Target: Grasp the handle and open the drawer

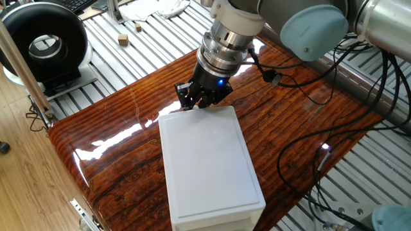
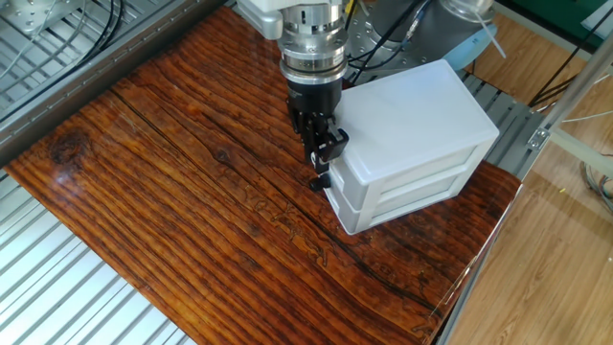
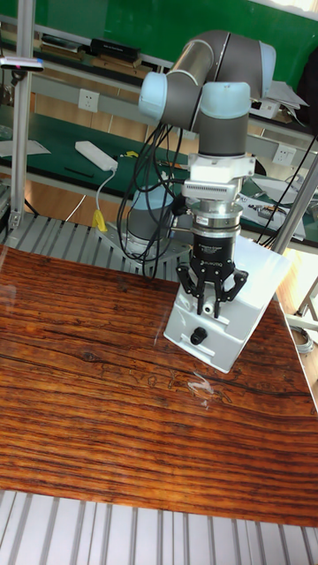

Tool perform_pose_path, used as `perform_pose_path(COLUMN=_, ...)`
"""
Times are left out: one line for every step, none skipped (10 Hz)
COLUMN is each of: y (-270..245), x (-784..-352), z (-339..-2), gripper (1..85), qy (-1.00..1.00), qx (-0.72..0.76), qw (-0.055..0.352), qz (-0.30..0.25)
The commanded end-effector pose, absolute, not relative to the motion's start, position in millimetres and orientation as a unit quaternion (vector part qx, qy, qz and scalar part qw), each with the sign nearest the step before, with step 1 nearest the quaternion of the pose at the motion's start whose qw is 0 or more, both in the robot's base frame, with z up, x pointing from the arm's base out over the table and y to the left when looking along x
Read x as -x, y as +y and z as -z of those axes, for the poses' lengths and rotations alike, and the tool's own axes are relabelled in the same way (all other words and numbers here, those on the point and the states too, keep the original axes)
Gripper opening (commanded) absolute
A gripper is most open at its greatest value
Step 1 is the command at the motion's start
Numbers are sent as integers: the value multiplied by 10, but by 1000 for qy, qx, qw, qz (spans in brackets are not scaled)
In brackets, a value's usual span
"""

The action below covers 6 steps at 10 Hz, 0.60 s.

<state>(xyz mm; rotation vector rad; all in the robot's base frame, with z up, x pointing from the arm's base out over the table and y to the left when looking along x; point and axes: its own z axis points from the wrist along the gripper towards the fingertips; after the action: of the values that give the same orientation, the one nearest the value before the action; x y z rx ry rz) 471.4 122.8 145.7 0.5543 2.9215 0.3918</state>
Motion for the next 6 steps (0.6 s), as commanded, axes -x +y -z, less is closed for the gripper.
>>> perform_pose_path(y=1248, x=-4750, z=-1511, gripper=120, qy=971, qx=-186, qw=69, qz=-131)
perform_pose_path(y=1248, x=-4778, z=-1513, gripper=117, qy=972, qx=-187, qw=72, qz=-126)
perform_pose_path(y=1237, x=-4793, z=-1502, gripper=110, qy=972, qx=-186, qw=74, qz=-122)
perform_pose_path(y=1235, x=-4804, z=-1489, gripper=103, qy=972, qx=-186, qw=76, qz=-122)
perform_pose_path(y=1234, x=-4807, z=-1478, gripper=97, qy=972, qx=-185, qw=76, qz=-122)
perform_pose_path(y=1232, x=-4809, z=-1459, gripper=87, qy=972, qx=-185, qw=76, qz=-122)
